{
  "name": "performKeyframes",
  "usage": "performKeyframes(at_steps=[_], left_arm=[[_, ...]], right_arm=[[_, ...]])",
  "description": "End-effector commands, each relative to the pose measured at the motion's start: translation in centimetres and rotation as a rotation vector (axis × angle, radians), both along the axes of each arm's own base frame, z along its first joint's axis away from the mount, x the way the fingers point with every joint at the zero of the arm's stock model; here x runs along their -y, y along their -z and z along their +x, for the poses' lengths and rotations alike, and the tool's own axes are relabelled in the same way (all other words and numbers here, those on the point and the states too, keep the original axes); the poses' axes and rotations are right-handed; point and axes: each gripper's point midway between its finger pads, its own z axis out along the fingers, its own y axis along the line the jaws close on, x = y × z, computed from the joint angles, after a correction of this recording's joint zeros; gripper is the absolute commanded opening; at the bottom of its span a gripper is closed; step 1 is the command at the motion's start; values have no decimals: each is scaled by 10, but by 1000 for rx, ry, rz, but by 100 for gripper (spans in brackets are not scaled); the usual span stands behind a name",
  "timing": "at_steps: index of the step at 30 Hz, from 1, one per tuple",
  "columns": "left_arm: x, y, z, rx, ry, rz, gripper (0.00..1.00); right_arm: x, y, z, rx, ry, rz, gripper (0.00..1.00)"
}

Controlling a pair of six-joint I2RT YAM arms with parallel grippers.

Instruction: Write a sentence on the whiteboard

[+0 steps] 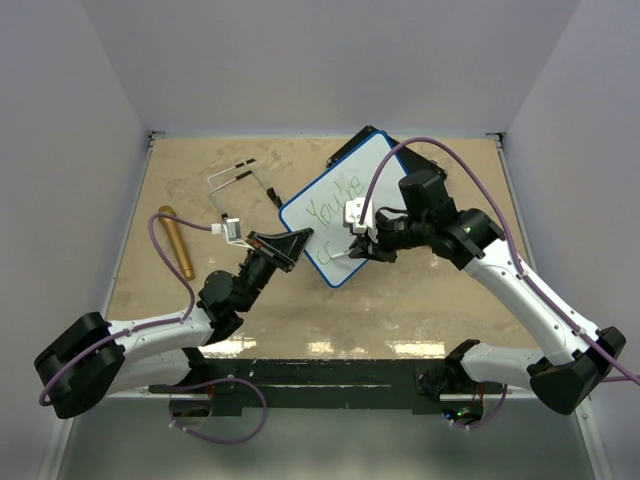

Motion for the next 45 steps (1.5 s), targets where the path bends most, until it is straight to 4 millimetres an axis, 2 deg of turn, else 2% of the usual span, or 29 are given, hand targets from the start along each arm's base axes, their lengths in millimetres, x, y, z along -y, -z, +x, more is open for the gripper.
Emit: performKeyframes(at_steps=[1,9,28,45], left_arm=[[-28,-98,-24,219,6,-283,0],[-29,-94,-25,214,10,-280,0],[-29,-90,-27,207,19,-280,0],[-32,-92,-27,210,7,-278,0]], right_arm=[[3,-10,5,44,28,5,0],[-1,-28,15,64,54,31,0],[-6,-39,32,79,89,30,0],[-1,-28,27,69,97,11,0]])
